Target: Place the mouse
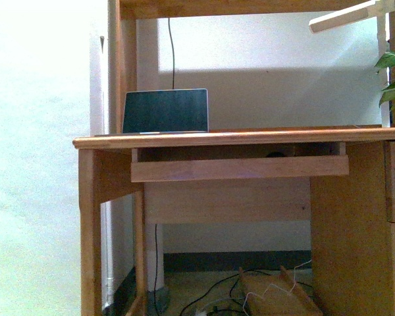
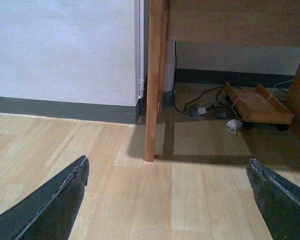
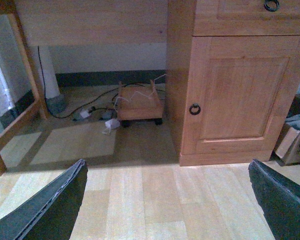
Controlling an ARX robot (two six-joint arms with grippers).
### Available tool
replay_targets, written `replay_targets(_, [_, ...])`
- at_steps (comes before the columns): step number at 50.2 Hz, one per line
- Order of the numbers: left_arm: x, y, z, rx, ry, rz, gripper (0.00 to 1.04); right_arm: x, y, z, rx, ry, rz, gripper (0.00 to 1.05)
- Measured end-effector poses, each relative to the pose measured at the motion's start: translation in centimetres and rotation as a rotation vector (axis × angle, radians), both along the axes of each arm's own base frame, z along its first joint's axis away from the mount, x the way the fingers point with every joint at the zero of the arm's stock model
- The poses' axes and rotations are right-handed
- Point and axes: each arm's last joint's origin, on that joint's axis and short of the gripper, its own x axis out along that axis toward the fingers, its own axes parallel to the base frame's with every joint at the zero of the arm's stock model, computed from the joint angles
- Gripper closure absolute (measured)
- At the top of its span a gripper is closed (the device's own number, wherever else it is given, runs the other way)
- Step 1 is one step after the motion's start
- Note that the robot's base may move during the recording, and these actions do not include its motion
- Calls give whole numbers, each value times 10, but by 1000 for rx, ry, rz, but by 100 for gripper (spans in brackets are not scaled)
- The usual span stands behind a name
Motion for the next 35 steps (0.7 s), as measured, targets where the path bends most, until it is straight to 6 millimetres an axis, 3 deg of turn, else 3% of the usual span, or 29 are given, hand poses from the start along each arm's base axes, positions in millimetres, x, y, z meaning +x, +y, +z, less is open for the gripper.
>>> replay_targets(35, [0, 0, 0, 0, 0, 0, 8, 0, 0, 0, 0, 0, 0, 7])
